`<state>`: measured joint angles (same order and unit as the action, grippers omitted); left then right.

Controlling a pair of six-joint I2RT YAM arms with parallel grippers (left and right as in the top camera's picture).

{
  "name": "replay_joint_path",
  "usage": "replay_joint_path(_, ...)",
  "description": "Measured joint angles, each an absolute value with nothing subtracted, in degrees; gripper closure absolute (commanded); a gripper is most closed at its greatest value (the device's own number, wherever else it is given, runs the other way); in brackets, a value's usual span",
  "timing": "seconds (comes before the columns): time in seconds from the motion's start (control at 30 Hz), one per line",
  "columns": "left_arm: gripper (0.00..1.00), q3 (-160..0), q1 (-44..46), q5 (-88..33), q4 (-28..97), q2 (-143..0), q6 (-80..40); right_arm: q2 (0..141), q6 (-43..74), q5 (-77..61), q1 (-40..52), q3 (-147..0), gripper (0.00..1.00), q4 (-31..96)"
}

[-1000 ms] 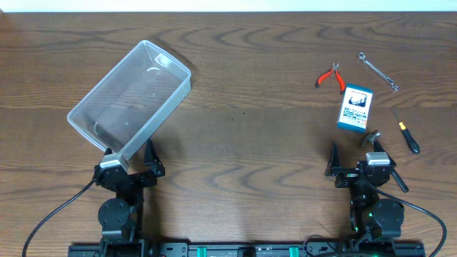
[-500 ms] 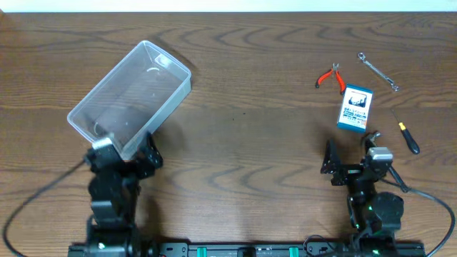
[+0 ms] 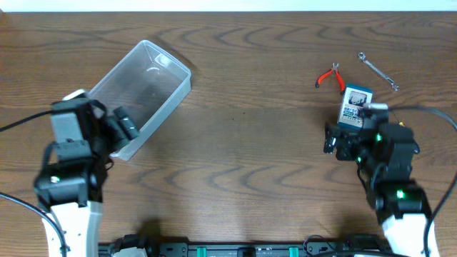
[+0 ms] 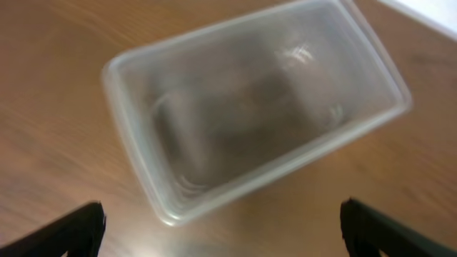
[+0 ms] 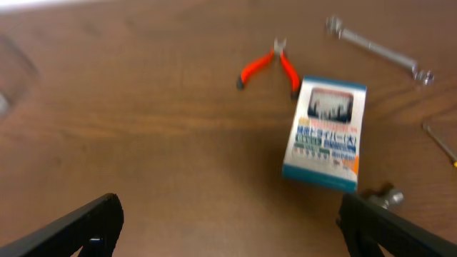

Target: Pack container

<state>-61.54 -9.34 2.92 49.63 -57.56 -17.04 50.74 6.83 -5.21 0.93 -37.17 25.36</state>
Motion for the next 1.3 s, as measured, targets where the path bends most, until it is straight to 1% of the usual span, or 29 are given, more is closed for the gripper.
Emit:
replay_joint_path(0.13,0.02,-66.15,-16.56,2.76,56.77,-59.99,-18.63,58.52,5.72,-7.29,0.93,-43.86,0.01,30.59)
replay_joint_path(0.2,0.02,-67.07,-19.42,2.55,58.06,-60.40,-19.18,60.80,5.56,-9.47,0.93,-45.41,0.01,30.35)
replay_joint_path(0.3,0.02,-67.22,-21.41,2.11,57.52,-60.47,-19.35,62.65,5.63,-12.10,0.93,-46.02,0.01,29.04)
replay_joint_path(0.43,0.02,-67.40,-23.22,1.56,52.90,-62.24,-19.05,65.56,6.98,-13.39,0.93,-46.06,0.01,29.45)
replay_joint_path(0.53,0.02,-67.64,-24.43,0.80,50.94,-66.92,-19.07,68.29,8.78,-13.72,0.93,-46.06,0.01,29.65)
replay_joint_path(0.8,0.02,-67.77,-26.04,-0.49,50.30,-83.74,-19.31,69.14,10.57,-14.04,0.93,-46.06,0.01,30.04)
replay_joint_path(1.07,0.01,-67.77,-26.09,-1.10,47.59,-90.28,-19.33,69.14,10.92,-14.20,0.93,-46.06,0.01,30.89)
replay_joint_path(1.1,0.02,-67.77,-26.09,-1.13,47.40,-90.91,-19.31,69.14,10.96,-14.20,0.93,-46.09,0.01,30.89)
replay_joint_path(1.13,0.06,-67.77,-26.09,-1.10,47.29,-91.55,-19.33,69.14,11.00,-14.20,0.93,-46.06,0.01,30.94)
replay_joint_path(1.2,0.21,-67.77,-26.09,-1.13,47.29,-92.64,-19.42,69.14,11.14,-14.20,0.93,-46.06,0.01,31.00)
replay_joint_path(1.27,0.33,-67.77,-26.09,-1.15,47.33,-93.56,-19.77,69.14,11.14,-14.20,0.93,-46.06,0.01,31.05)
replay_joint_path(1.3,0.36,-67.77,-26.09,-1.19,47.35,-93.80,-19.97,69.14,11.14,-14.20,0.93,-46.06,0.01,31.05)
